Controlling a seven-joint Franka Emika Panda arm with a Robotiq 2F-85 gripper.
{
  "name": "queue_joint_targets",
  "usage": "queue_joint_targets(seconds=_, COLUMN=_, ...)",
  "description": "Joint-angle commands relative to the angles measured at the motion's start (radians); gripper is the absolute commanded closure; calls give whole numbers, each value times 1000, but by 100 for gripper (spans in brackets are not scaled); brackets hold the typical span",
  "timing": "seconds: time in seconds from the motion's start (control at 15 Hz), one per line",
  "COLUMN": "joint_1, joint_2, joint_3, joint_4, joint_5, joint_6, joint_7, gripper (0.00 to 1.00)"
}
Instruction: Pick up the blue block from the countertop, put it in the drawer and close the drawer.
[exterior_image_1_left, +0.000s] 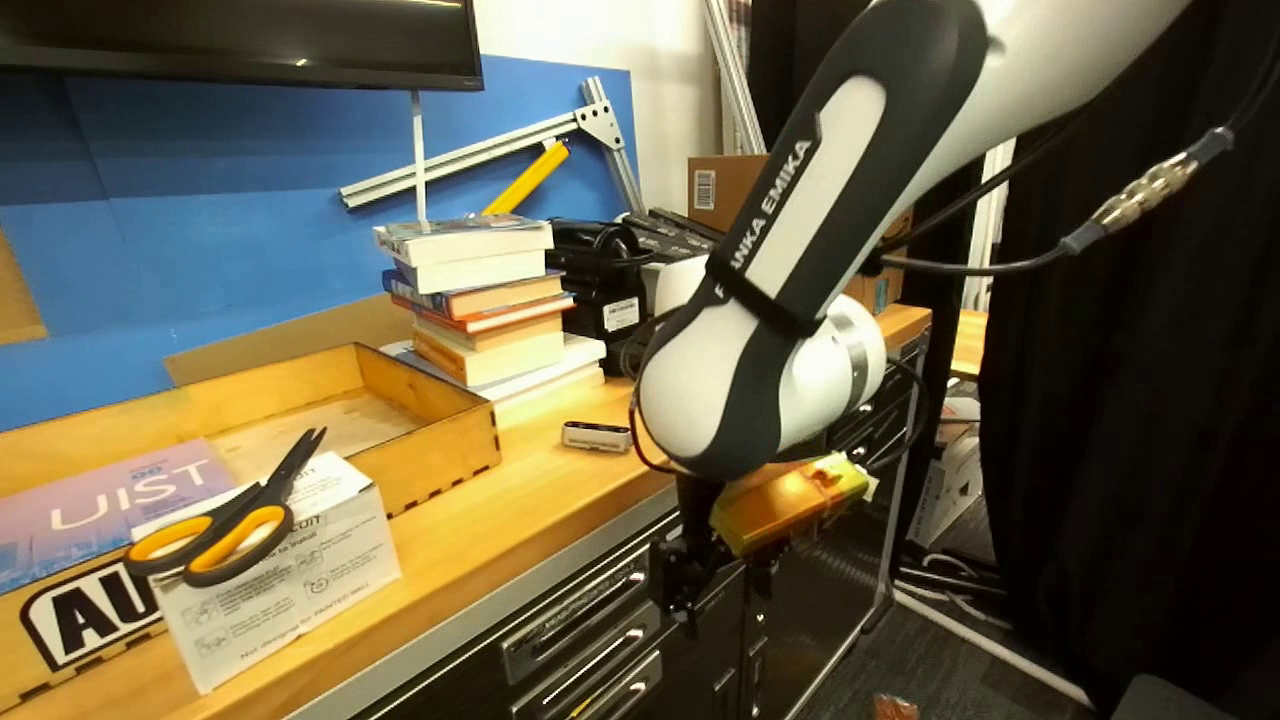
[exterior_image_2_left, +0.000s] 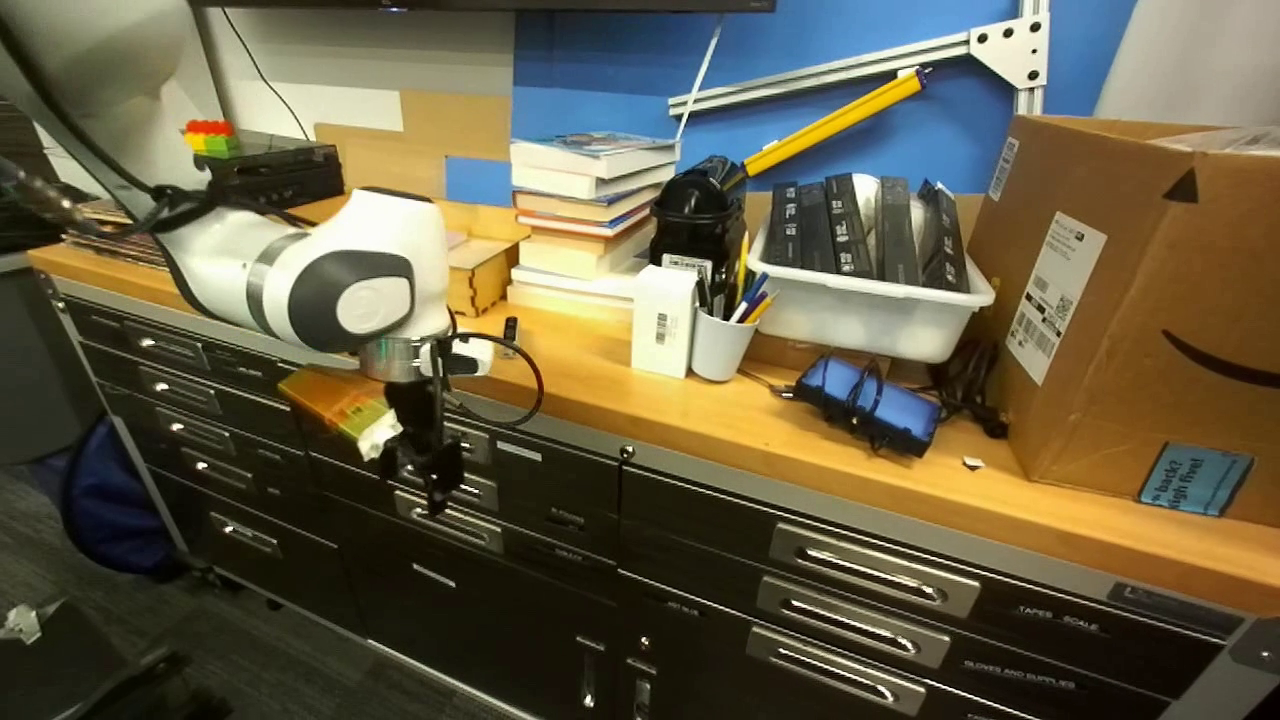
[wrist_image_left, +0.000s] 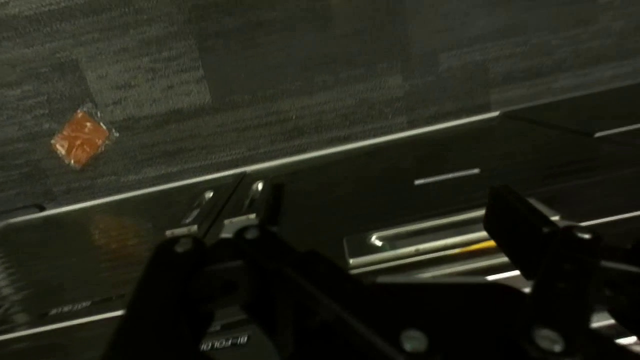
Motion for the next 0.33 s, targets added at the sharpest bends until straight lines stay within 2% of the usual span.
queue_joint_targets(seconds=0.0, joint_1=-62, joint_2=-163, joint_3=58, joint_4=-28, joint_5=90, joint_6=-286, joint_7=-146, gripper=0)
queue_joint_targets(seconds=0.07, joint_1=-63, joint_2=-184, joint_3=57, joint_4=-9, joint_5=83, joint_6=-379, joint_7=-152, gripper=0)
queue_joint_targets(seconds=0.13, joint_1=-57, joint_2=-111, joint_3=52, joint_4=1, joint_5=55, joint_6=-270, joint_7=-102, gripper=0)
queue_joint_targets(seconds=0.27, joint_1=-59, joint_2=-137, joint_3=53, joint_4=-1, joint_5=56, joint_6=-297, joint_7=-105, gripper=0)
